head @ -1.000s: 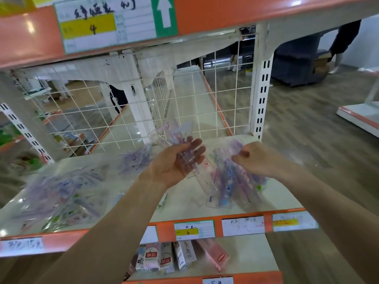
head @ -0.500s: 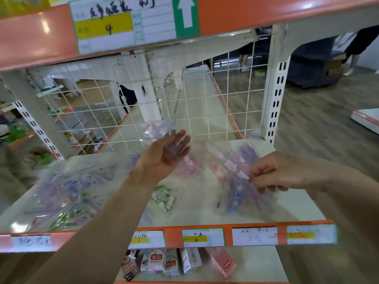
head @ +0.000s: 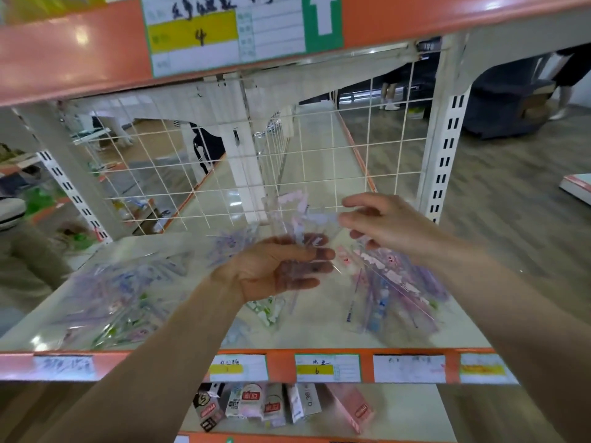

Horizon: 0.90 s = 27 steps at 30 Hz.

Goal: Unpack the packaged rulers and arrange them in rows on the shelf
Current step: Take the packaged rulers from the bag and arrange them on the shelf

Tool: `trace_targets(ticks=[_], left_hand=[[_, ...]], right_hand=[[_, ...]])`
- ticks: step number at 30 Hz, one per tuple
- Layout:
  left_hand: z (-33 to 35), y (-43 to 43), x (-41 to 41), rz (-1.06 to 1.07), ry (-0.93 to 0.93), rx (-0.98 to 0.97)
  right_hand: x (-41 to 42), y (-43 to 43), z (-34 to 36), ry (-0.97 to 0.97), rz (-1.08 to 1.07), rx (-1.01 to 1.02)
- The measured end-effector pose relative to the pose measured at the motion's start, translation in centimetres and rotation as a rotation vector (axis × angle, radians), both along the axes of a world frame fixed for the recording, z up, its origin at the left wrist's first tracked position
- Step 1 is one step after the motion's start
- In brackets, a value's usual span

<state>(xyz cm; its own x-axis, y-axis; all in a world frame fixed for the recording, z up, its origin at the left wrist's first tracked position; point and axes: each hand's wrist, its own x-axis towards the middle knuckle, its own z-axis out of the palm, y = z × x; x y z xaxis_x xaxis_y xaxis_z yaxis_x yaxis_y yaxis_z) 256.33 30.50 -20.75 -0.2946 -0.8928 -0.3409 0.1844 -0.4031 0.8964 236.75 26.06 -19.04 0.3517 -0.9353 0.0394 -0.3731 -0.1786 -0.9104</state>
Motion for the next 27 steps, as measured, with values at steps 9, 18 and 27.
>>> trace_targets(ticks=[9,18,27], left_hand=[[1.1,2.6,10.1,0.436,0.216,0.000],[-0.7,5.5,19.9,0.732,0.256,0.111],[-2.1,5.9,21.7,0.564,-0.035,0.093]], right_hand=[[7.3,-1.1,0.3,-0.307,-0.018,0.151],[12.9,-1.9,-2.7,-0.221,-0.036,0.161],[15.7,-1.7,-3.9,-0.141,-0.023,0.170]])
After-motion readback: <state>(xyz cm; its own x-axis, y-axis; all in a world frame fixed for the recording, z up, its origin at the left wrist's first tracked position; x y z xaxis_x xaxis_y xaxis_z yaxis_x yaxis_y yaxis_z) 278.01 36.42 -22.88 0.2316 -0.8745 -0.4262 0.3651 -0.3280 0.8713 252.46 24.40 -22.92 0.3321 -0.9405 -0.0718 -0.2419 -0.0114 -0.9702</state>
